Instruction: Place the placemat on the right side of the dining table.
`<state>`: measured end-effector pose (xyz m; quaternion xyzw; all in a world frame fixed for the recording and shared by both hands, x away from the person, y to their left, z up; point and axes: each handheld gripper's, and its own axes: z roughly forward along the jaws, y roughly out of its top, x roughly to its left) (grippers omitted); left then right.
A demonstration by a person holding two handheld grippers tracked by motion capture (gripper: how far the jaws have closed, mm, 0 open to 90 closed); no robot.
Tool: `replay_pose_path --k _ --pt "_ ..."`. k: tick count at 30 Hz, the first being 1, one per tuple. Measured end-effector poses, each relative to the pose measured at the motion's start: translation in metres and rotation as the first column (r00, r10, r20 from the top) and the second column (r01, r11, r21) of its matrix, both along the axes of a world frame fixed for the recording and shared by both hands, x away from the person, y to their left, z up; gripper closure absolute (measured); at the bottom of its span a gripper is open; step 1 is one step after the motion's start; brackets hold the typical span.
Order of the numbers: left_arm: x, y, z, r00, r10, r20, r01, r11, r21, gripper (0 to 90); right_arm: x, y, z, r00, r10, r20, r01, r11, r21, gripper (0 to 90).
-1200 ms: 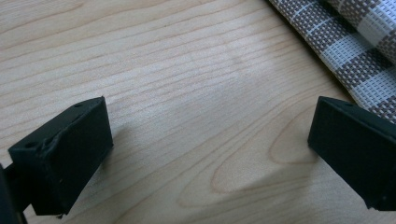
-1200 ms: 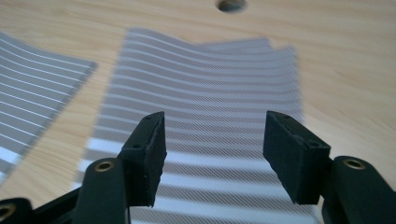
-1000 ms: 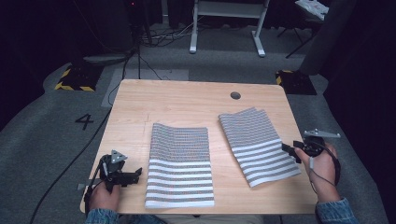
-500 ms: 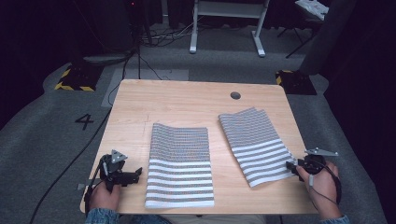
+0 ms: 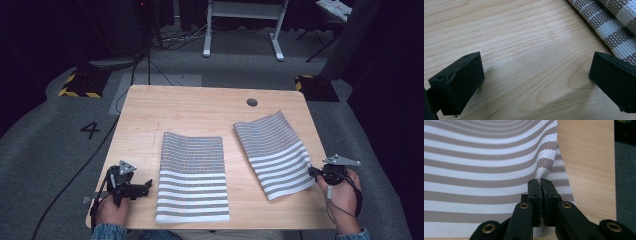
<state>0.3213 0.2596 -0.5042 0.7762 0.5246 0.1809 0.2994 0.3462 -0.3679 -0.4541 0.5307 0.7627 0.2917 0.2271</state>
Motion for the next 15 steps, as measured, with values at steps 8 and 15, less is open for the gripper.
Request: replay_pose_path --k 8,15 --pt "0.0 0.0 0.0 1.0 0.0 0.0 0.0 1.0 0.0 0.0 -0.017 0.041 0.044 0.9796 0.142 0.142 -0.141 0.9898 -0.019 87.6" --pt "0.0 0.0 0.0 1.0 0.0 0.001 0.0 1.0 0.0 0.0 -0.037 0.091 0.065 0.9301 0.311 0.195 -0.315 0.9489 -0.01 87.6"
